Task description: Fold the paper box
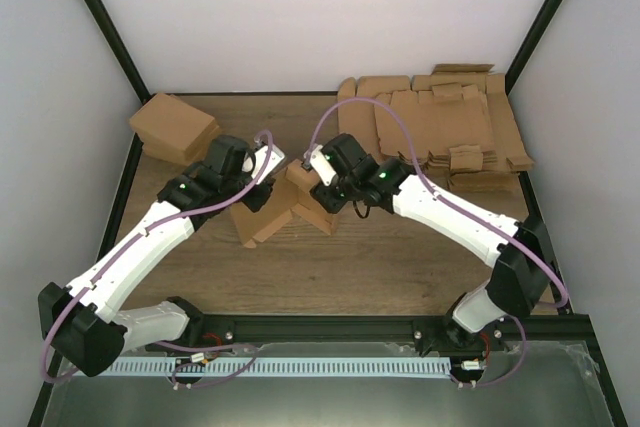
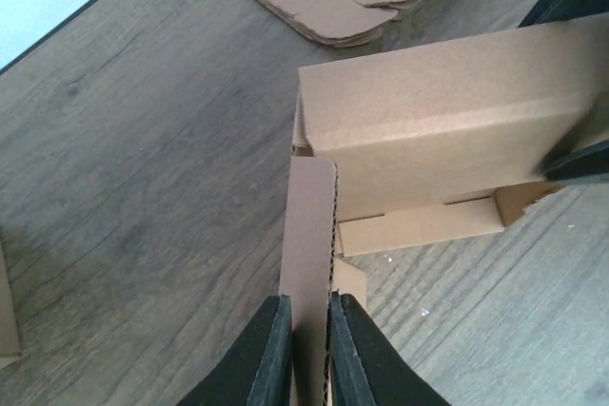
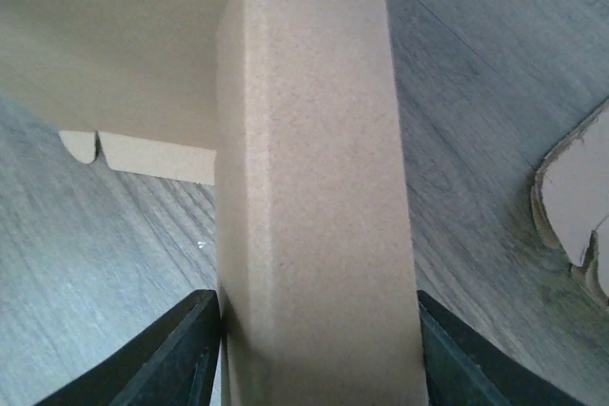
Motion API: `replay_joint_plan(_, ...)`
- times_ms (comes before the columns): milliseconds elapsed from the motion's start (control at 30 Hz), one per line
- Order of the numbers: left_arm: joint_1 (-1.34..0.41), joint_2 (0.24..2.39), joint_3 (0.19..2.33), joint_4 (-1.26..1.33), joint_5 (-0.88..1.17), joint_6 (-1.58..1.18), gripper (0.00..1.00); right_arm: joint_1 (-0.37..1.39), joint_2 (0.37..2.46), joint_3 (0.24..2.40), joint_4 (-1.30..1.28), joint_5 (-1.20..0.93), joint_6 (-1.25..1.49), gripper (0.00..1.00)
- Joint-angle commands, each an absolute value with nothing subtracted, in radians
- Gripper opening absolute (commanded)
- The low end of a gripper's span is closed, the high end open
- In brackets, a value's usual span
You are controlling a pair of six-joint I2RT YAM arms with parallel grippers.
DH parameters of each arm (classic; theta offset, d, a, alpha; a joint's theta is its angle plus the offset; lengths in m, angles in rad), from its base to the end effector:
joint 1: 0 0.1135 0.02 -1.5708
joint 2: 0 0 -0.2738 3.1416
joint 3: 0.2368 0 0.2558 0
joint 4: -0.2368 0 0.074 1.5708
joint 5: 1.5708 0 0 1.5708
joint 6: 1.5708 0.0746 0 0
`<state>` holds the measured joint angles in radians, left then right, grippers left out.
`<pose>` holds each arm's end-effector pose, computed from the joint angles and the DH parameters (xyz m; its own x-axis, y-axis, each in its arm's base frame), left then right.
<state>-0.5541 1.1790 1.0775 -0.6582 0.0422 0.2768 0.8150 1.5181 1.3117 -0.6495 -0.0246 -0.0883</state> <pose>0.2336 -0.1482 0.2988 -0.4126 0.5764 -0.7054 0.6908 0.7028 0.1702 0.2447 0.2623 0.2825 -0.4508 -0.6068 -0.6546 -0.7814 0.6229 -0.0393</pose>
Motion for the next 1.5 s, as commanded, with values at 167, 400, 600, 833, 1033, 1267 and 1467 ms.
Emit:
replay_joint_plan(167, -0.551, 1.196, 1.116, -0.653, 0.142, 0.244, 0.15, 0.905, 1.591, 1.369, -0.63, 0.245, -0.139, 0.44)
replay_joint_plan(400, -0.55, 1.204, 1.159, -0.635, 0.22, 0.17, 0.17, 0.937, 1.578, 1.318, -0.554, 0.366, -0.152, 0.35)
replay_joint_plan(600, -0.546, 1.176, 1.225, -0.615, 0.304, 0.073, 0.43, 0.934, 1.57, 1.308, -0.551, 0.371, -0.106, 0.29)
replay_joint_plan(833, -0.545, 1.062, 1.305, -0.631, 0.231, -0.012, 0.75, 0.838, 1.575, 1.299, -0.603, 0.199, 0.034, 0.23)
replay_joint_plan(1033, -0.53, 1.033, 1.309, -0.693, 0.144, -0.082, 0.83, 0.666, 1.503, 1.198, -0.524, -0.094, 0.15, 0.22)
replay_joint_plan(1267, -0.402, 1.094, 1.248, -0.768, 0.229, -0.133, 0.86, 0.519, 1.489, 0.979, -0.358, -0.422, 0.198, 0.23)
replay_joint_plan(1467, -0.241, 1.174, 1.144, -0.716, 0.442, -0.057, 0.91, 0.505, 1.519, 0.826, -0.194, -0.503, 0.255, 0.23)
